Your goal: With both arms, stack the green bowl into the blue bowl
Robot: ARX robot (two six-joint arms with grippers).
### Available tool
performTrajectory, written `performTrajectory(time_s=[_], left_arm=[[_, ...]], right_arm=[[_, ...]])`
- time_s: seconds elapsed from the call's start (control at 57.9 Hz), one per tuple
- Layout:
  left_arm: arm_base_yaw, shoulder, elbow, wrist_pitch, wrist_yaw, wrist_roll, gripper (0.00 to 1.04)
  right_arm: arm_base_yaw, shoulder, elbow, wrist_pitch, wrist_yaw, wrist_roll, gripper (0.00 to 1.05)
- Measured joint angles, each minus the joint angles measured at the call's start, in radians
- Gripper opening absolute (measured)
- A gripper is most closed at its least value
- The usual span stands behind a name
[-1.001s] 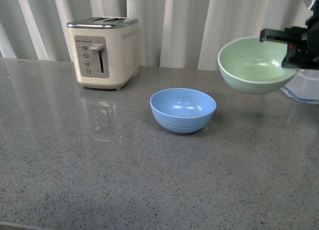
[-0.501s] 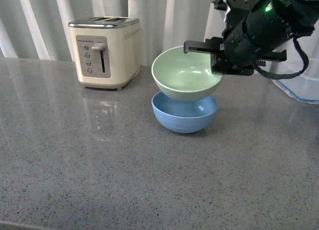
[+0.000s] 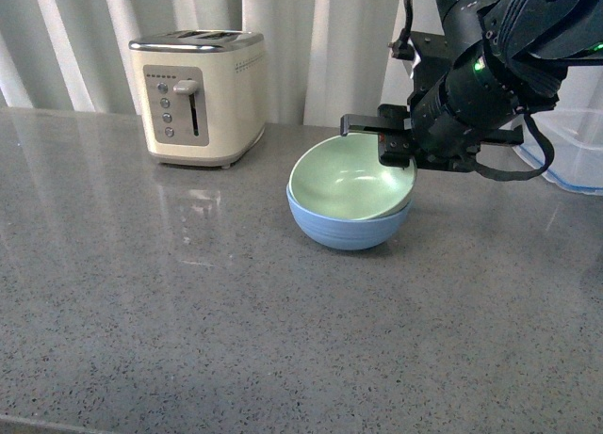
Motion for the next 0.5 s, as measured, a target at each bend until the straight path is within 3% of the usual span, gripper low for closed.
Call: performTrajectory(time_s=[0.173,0.276,0.311,0.345,0.431,0.501], left_arm=[[0.000,0.000,0.000,0.000,0.000,0.000,0.98],[0.000,0.000,0.000,0.000,0.000,0.000,0.98],[0.000,0.000,0.000,0.000,0.000,0.000,0.98],[0.000,0.000,0.000,0.000,0.000,0.000,0.98],[0.000,0.000,0.000,0.000,0.002,0.000,0.98],[0.000,0.000,0.000,0.000,0.002,0.000,0.98]], right_arm=[[-0.043,-0.186,-0.157,0.150,-0.100,0.030,0.68],[-0.093,-0.387,-0.352,0.352,-0.147,0.047,0.90],[-0.116,-0.481,-0.471,0.494,-0.164,0.052,0.97],[-0.123,-0.529,-0.536,0.567,-0.154,0.051,0.96],[-0.128,-0.647,-0.720,0.738,0.084,-0.089,0.77],[-0.143,-0.687,-0.825,0.780,0.095,-0.150,0.65]])
